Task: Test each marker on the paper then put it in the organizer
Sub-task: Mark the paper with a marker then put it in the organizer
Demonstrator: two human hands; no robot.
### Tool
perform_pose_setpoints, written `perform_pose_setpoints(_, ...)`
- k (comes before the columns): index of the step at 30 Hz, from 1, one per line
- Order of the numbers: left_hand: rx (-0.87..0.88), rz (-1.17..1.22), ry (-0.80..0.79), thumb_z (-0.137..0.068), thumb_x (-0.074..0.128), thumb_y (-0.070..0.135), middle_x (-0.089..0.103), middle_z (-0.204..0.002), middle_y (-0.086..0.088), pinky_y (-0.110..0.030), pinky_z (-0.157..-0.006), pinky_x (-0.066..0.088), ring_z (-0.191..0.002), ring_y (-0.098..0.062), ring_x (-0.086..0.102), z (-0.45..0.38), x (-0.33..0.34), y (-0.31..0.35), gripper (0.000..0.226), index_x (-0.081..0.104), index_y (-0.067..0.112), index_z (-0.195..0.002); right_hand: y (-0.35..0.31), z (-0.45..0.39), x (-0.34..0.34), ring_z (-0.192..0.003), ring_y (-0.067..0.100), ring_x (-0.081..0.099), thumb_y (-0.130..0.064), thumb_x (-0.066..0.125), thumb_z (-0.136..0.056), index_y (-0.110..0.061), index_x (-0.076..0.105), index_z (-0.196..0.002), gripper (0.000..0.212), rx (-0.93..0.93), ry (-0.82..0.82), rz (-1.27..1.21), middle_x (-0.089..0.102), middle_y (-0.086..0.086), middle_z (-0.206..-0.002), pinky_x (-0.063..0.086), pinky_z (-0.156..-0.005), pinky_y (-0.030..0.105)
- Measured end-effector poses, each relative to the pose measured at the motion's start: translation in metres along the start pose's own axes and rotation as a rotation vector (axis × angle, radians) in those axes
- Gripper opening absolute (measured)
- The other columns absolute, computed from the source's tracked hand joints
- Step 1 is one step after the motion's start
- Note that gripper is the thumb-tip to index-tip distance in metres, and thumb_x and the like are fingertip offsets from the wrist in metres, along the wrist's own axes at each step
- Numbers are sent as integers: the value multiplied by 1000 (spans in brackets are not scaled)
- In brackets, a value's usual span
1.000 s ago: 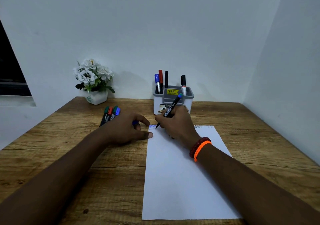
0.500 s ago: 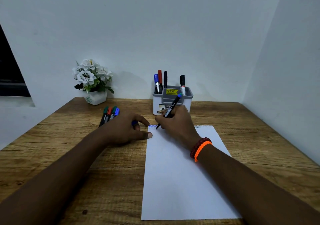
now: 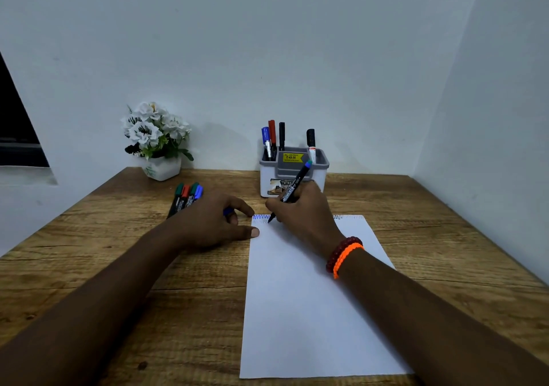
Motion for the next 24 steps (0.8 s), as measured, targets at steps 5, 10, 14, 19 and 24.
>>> perform_pose_setpoints(5, -24, 4, -11, -78, 76, 57, 70, -89, 6, -12, -59, 47, -64, 2, 61, 0, 1, -2, 47, 66, 40, -122, 1, -1, 0, -56, 5, 61, -16, 76, -84, 2, 70, -73, 22, 7, -3, -6, 75, 7, -69, 40, -48, 11)
perform_pose_setpoints(10, -33, 9, -13, -78, 76, 58, 70, -88, 7, -15, -60, 48, -66, -1, 62, -1, 2, -4, 49, 66, 41, -122, 0, 0, -2, -56, 4, 62, -16, 77, -83, 3, 70, -74, 22, -1, 8, -11, 75, 7, -69, 42, -48, 11)
perform_pose_setpoints(14, -30, 10, -12, -78, 76, 57, 71, -87, 5, -13, -58, 47, -64, 1, 61, -1, 2, -3, 47, 67, 40, -121, 1, 0, -1, -55, -1, 60, -17, 79, -84, -7, 67, -70, 21, 4, 1, -15, 68, -6, -62, 39, -47, 7)
perform_pose_setpoints(19, -27, 20, -13, -78, 77, 57, 71, -86, 6, -13, -58, 48, -61, 2, 61, 0, 2, -3, 47, 67, 40, -120, 3, -1, -4, -56, -1, 62, -17, 77, -82, -6, 71, -68, 19, 1, 19, -12, 71, -5, -62, 38, -49, 7)
perform_pose_setpoints(24, -28, 20, -13, -77, 76, 59, 70, -87, 6, -18, -62, 50, -64, 0, 62, 0, 1, -3, 48, 68, 41, -121, 0, -1, -6, -54, 0, 60, -16, 77, -82, 1, 68, -68, 23, -22, 32, -9, 70, -1, -61, 40, -48, 10)
Point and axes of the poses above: each hand's wrist, its own z-axis away from the middle knuckle, its own x-axis out of the palm, y = z × x, the point moved 8 cm from there along -z, towards the middle knuckle
